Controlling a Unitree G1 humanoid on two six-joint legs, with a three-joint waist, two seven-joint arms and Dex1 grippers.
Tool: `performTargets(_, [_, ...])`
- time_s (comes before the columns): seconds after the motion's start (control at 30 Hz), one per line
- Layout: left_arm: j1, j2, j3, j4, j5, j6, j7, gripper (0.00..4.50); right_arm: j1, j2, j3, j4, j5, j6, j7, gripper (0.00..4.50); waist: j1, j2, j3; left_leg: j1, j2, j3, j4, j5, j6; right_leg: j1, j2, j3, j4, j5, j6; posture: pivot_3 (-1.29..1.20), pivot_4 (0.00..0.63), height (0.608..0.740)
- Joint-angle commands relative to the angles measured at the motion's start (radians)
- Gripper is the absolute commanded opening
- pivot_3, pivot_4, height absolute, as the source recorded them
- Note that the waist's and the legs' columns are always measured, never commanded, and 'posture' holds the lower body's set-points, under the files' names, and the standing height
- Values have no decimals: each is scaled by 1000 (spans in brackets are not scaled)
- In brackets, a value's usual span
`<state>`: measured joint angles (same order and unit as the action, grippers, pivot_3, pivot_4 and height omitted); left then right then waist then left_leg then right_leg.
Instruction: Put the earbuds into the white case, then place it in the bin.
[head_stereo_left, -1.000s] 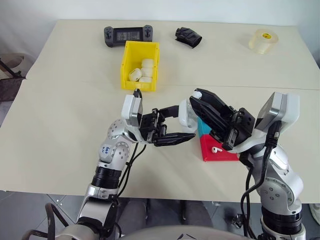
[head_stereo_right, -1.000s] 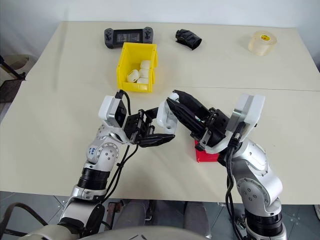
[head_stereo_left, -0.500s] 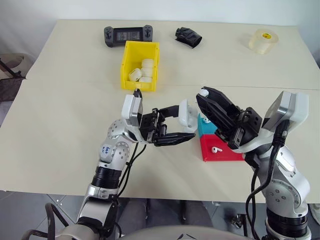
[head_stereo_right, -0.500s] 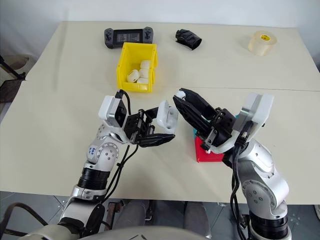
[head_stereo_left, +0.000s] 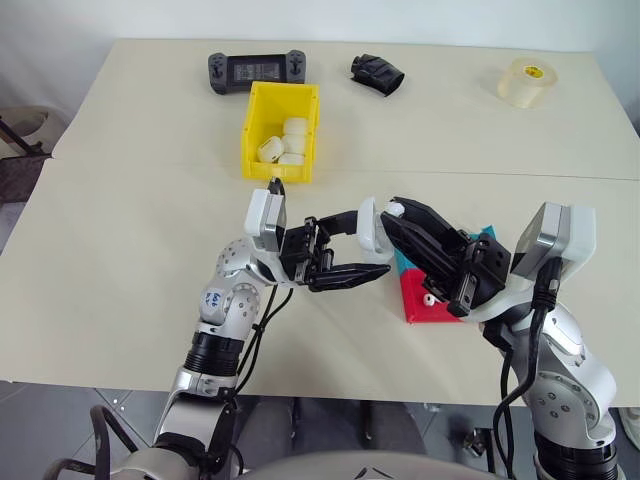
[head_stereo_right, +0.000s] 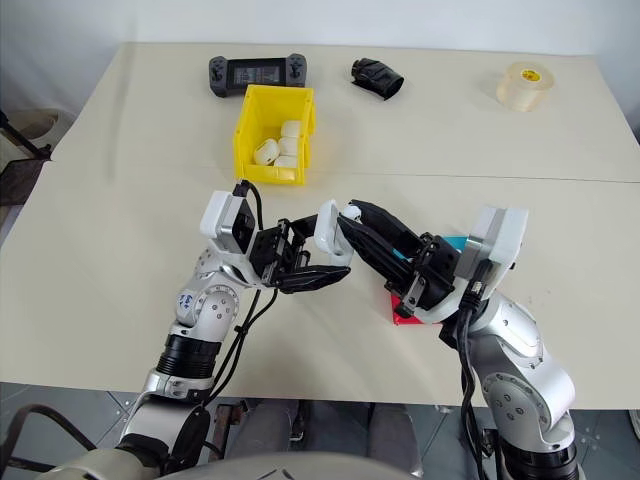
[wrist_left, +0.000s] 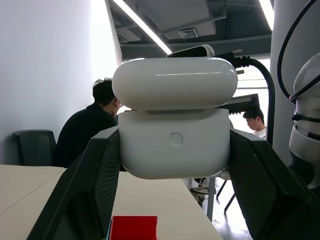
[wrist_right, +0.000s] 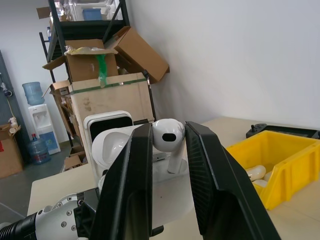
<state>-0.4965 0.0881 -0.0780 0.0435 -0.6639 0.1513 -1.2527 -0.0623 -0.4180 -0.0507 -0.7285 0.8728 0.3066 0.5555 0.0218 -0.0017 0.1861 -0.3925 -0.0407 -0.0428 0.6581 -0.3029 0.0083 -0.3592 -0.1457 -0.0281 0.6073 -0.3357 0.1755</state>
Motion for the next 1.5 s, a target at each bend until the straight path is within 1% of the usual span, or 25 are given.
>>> performTargets(0.03, [-14, -10, 3, -27, -15, -11, 3, 2795, 7, 0, 3, -26, -10, -14, 13, 926, 0, 0, 0, 0, 0, 0, 0, 0, 0, 0, 0, 0, 0, 0, 0, 0, 150, 740])
performTargets(0.3, [-10, -5, 0, -31, -19, -4, -7, 2795, -8, 19, 21, -14, -54, -35, 8, 926, 0, 0, 0, 0, 0, 0, 0, 0, 0, 0, 0, 0, 0, 0, 0, 0, 150, 740])
performTargets(0.5, [-8, 0, -2, -29, -16, -6, -19, 2795, -49, 26, 40, -14, -66, -14, -16, 926, 0, 0, 0, 0, 0, 0, 0, 0, 0, 0, 0, 0, 0, 0, 0, 0, 150, 740])
performTargets(0.7, [-14, -4, 6, -25, -12, -15, -13, 2795, -69, -7, 49, -10, -55, 38, -13, 926, 0, 0, 0, 0, 0, 0, 0, 0, 0, 0, 0, 0, 0, 0, 0, 0, 150, 740])
performTargets(0.9, [-24, -8, 20, -18, -12, -21, 3, 2795, -45, -27, 16, 6, -32, 52, 6, 926, 0, 0, 0, 0, 0, 0, 0, 0, 0, 0, 0, 0, 0, 0, 0, 0, 150, 740])
performTargets(1.07, [-26, -13, 25, -16, -9, -27, 9, 2795, 26, -51, -31, 30, -22, 29, 70, 926, 1, 0, 0, 0, 0, 0, -1, 0, 0, 0, 0, 0, -1, 0, 0, 0, 150, 740])
performTargets(1.23, [-26, -14, 28, -18, -8, -25, 5, 2795, 57, -49, -41, 52, -30, 3, 108, 926, 0, 0, 0, 0, 0, 0, -1, 0, 0, 0, 0, 0, 0, 0, 0, 0, 150, 740])
performTargets(1.5, [-22, -11, 24, -21, -6, -25, -2, 2795, 61, -37, -49, 70, -42, -30, 139, 926, 1, 0, 0, 0, 0, 0, -1, 0, 0, 0, 0, 0, -1, 0, 0, 0, 150, 740])
